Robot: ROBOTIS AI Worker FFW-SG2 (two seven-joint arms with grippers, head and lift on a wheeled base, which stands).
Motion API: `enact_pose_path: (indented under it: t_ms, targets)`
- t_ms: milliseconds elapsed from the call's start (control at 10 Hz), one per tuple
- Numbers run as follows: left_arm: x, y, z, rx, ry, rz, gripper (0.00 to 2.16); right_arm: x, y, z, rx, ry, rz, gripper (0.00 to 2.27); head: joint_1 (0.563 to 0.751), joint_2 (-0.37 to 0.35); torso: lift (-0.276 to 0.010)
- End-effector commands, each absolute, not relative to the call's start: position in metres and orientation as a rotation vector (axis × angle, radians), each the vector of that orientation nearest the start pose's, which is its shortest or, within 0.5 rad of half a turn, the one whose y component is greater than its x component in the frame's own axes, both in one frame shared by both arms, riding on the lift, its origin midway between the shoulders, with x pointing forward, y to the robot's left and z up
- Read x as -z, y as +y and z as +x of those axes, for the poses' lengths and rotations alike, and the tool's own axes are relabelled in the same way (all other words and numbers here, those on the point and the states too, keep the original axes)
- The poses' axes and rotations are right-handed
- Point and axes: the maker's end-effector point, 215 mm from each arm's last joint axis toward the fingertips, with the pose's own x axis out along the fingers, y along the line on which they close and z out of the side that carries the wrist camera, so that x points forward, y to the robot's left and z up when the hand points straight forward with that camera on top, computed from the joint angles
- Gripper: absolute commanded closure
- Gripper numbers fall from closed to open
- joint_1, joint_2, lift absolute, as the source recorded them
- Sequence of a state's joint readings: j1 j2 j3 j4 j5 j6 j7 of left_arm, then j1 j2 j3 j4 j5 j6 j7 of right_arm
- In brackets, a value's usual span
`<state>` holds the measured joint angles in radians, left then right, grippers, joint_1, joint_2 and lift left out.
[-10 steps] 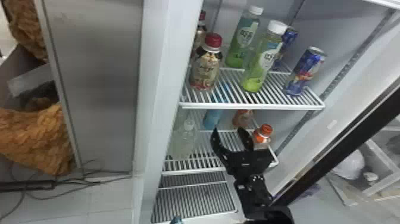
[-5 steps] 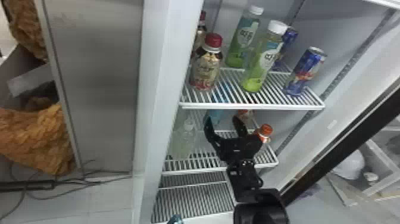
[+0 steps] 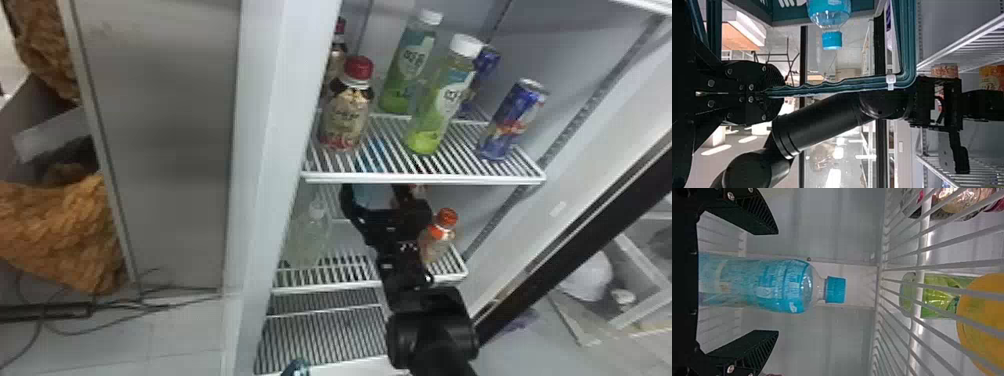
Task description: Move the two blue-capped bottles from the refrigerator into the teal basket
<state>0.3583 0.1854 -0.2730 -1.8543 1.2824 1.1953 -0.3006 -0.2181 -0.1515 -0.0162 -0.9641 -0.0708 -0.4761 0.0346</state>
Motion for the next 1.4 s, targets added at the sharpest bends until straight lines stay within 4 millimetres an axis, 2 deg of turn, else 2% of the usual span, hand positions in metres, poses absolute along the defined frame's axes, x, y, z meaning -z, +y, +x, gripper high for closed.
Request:
enact_pose_path:
  t_ms: [0, 500, 700, 800, 900, 1300]
  targets:
    - [0.409, -0.098, 0.181, 1.136, 1.199, -1.154, 1.14, 0.379, -0.312, 0.634, 0.033, -0.089, -0.089, 0.09, 0.695, -0.35, -0.14]
    - [0.41, -0.097, 0.182, 1.138, 1.2, -1.15, 1.14, 0.373, -0.319, 0.66, 0.063, -0.054, -0.11, 0.1, 0.695, -0.35, -0.14]
    - [0.411, -0.096, 0.182, 1.136, 1.201, -1.149, 1.14, 0.372, -0.319, 0.667, 0.062, -0.036, -0.115, 0.25, 0.695, -0.35, -0.14]
    - [0.41, -0.097, 0.182, 1.135, 1.2, -1.154, 1.14, 0.371, -0.318, 0.667, 0.06, -0.036, -0.114, 0.47, 0.695, -0.35, -0.14]
    - [0.41, -0.097, 0.182, 1.136, 1.199, -1.155, 1.14, 0.374, -0.318, 0.665, 0.06, -0.031, -0.114, 0.6, 0.695, -0.35, -0.14]
    - [0.41, -0.096, 0.181, 1.131, 1.199, -1.165, 1.14, 0.377, -0.314, 0.651, 0.05, -0.04, -0.116, 0.59, 0.695, -0.35, -0.14]
